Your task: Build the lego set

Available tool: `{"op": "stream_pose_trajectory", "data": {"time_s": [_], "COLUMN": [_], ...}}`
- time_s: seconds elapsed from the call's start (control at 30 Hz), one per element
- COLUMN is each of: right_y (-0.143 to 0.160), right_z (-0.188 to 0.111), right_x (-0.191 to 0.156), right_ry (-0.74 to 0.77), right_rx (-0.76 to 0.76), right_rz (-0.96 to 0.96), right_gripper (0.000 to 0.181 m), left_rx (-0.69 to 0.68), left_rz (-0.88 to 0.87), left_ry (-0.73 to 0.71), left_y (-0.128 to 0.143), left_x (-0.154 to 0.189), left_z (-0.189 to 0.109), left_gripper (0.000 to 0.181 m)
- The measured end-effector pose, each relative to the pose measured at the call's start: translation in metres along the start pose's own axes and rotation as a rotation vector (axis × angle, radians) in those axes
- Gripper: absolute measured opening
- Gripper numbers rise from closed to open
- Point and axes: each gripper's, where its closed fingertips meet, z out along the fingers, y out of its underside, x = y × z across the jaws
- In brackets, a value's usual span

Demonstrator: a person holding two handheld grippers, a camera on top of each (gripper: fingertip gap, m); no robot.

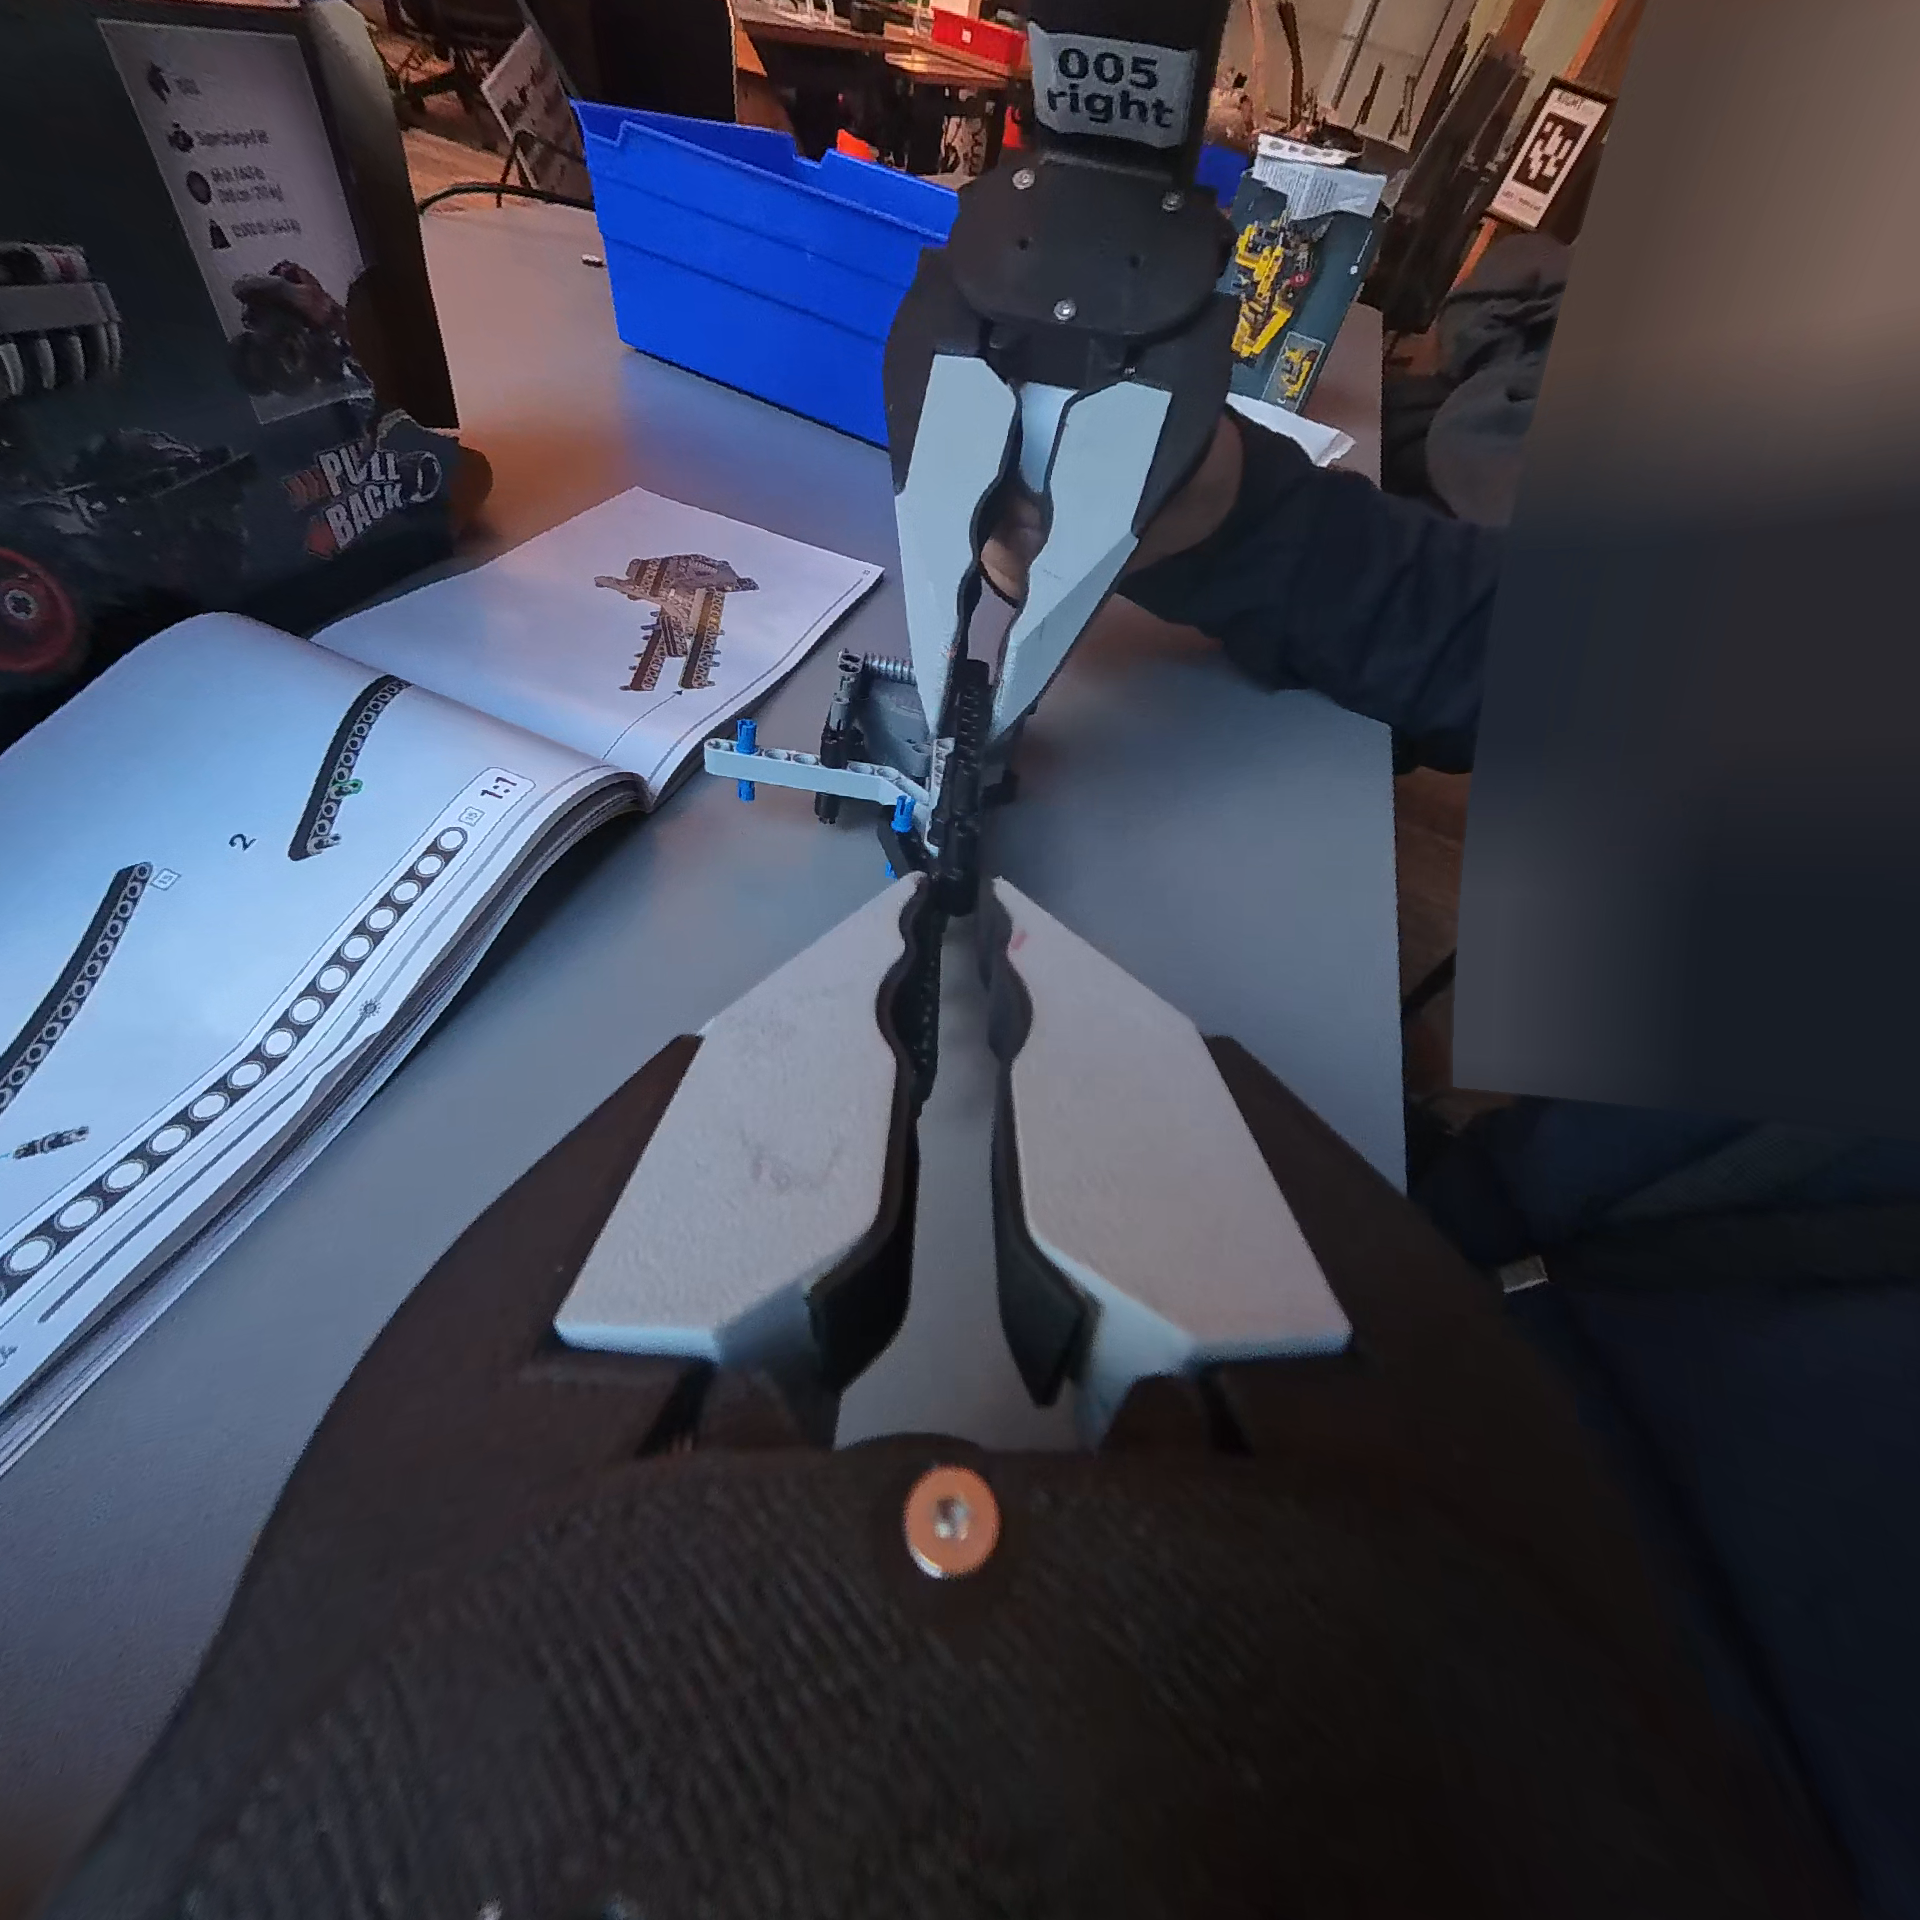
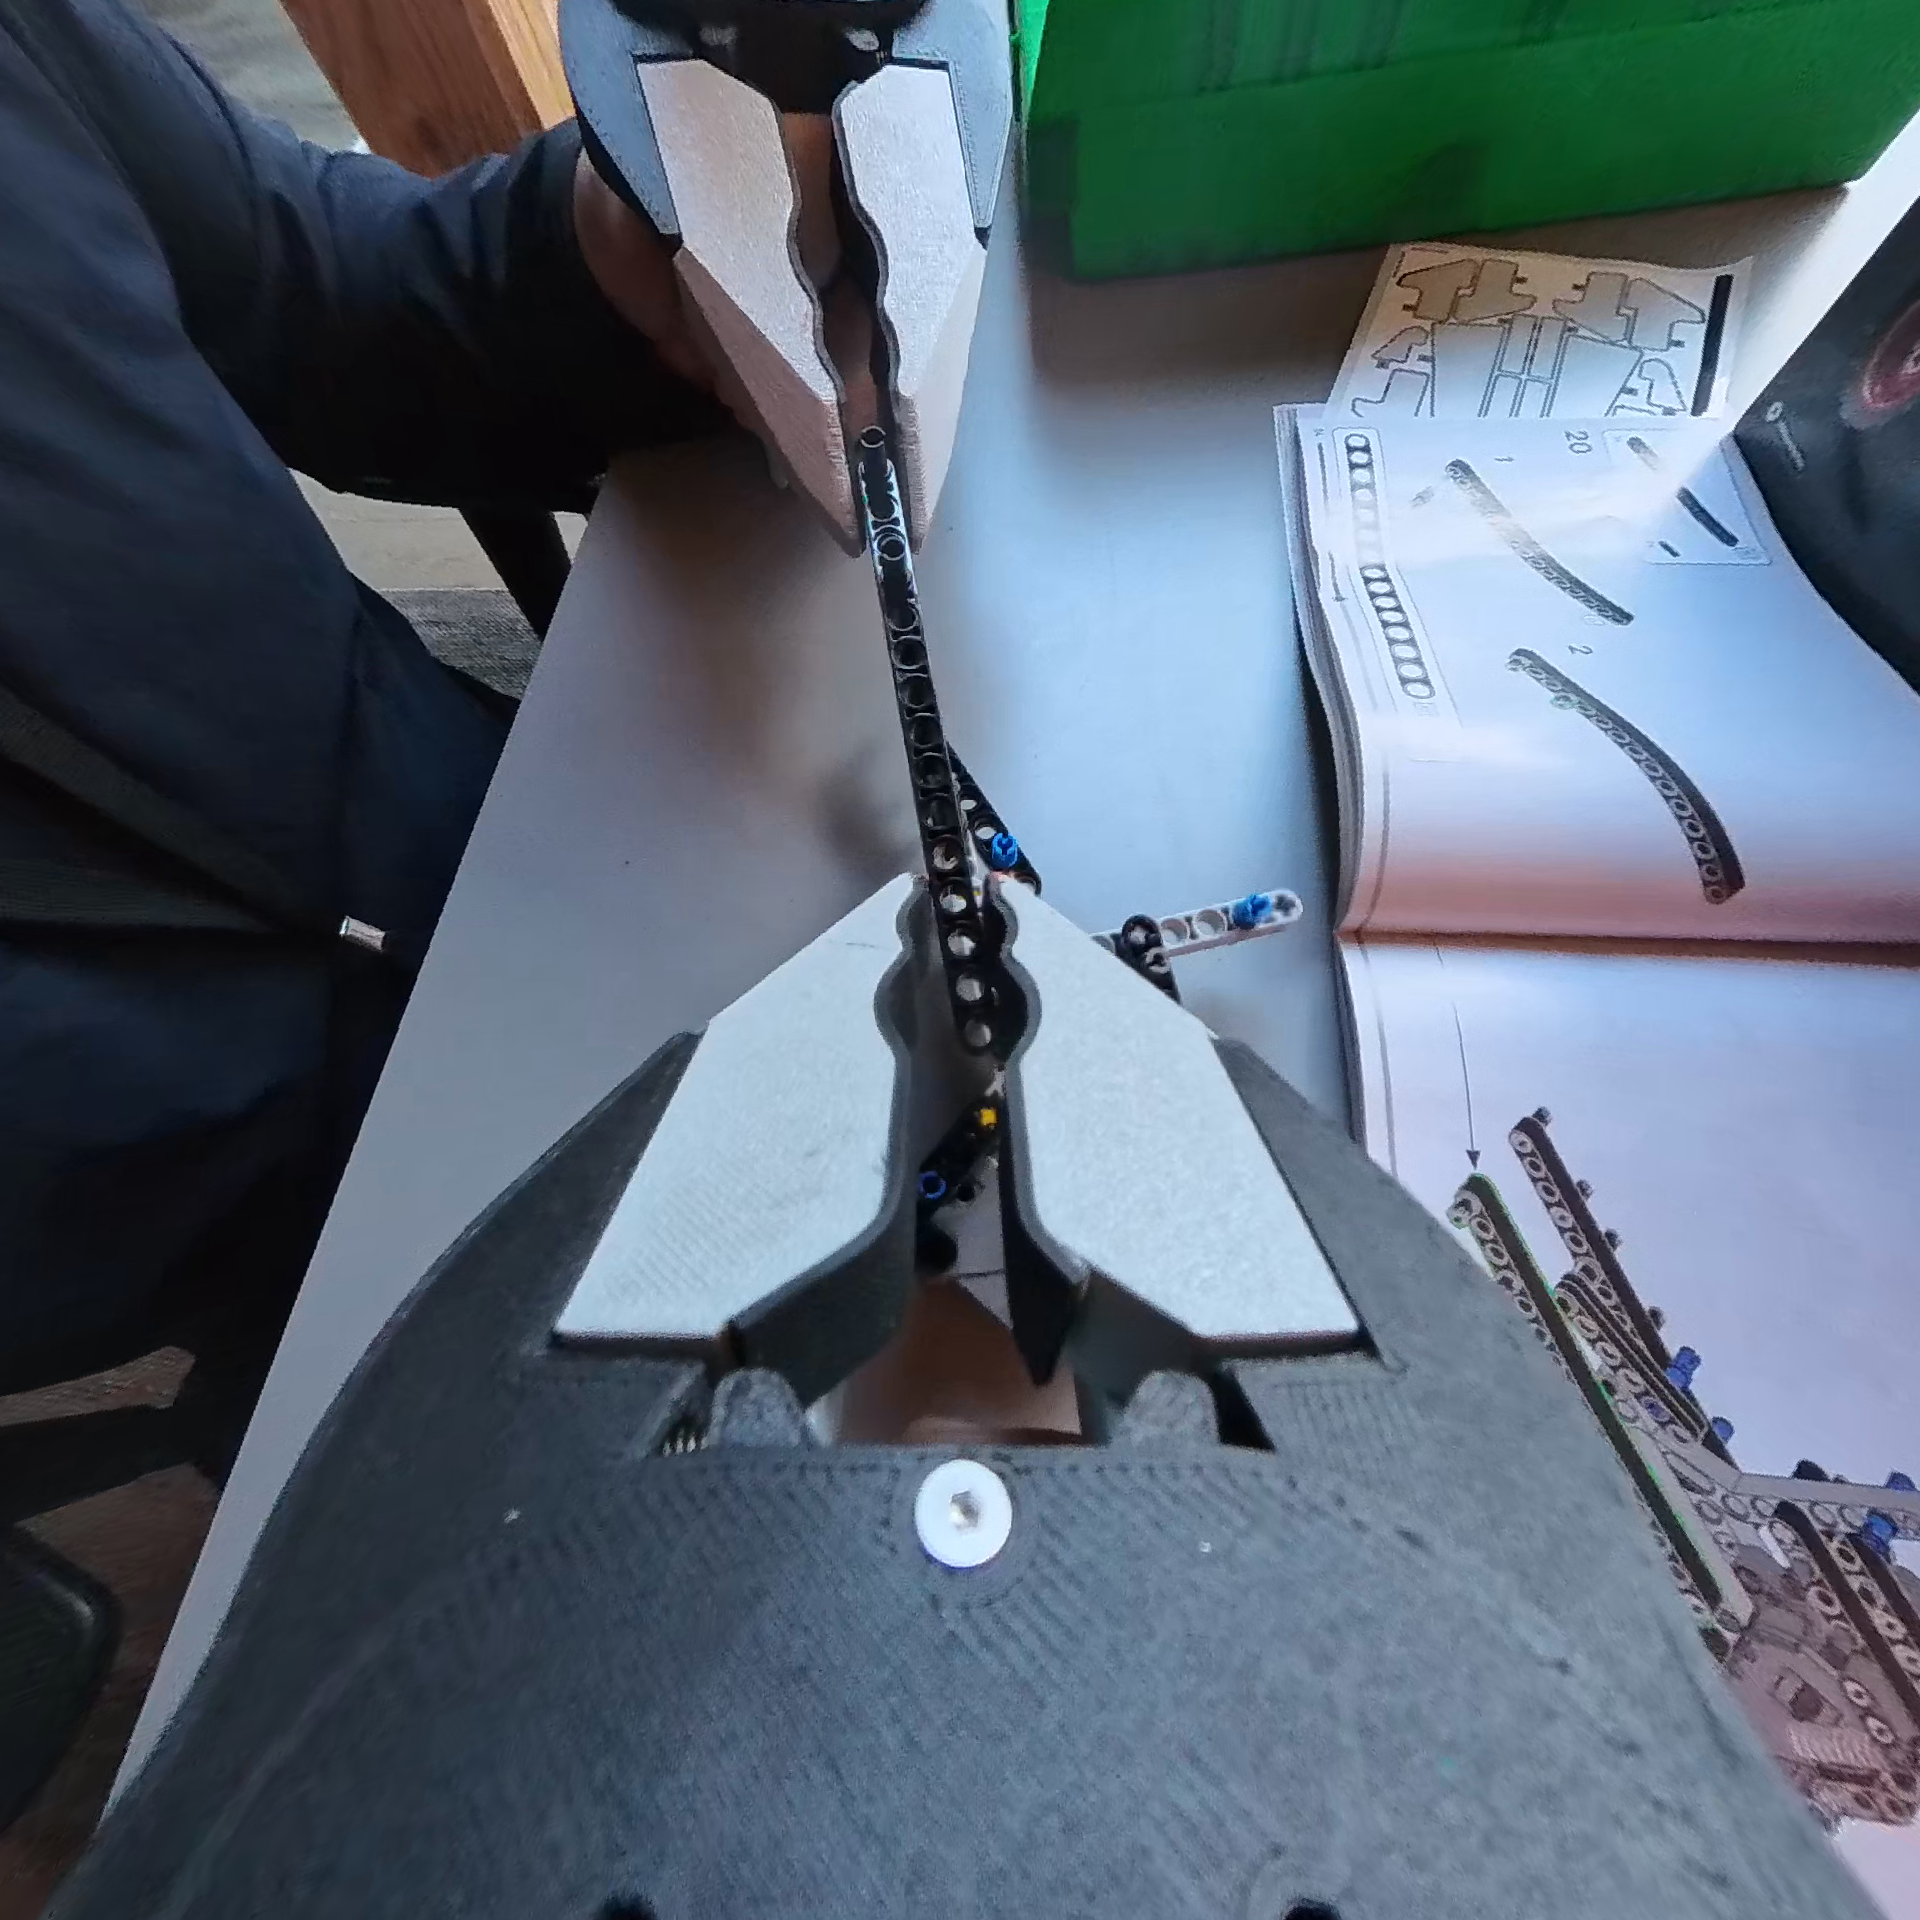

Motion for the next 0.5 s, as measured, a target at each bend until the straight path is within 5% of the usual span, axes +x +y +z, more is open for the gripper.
{"op": "stream_pose_trajectory", "data": {"time_s": [0.5], "right_y": [-0.013], "right_z": [0.003], "right_x": [0.000], "right_ry": [0.028], "right_rx": [0.044], "right_rz": [-0.045], "right_gripper": [0.016], "left_rx": [-0.005], "left_rz": [0.022], "left_ry": [-0.010], "left_y": [0.001], "left_x": [0.001], "left_z": [0.001], "left_gripper": [0.005]}}
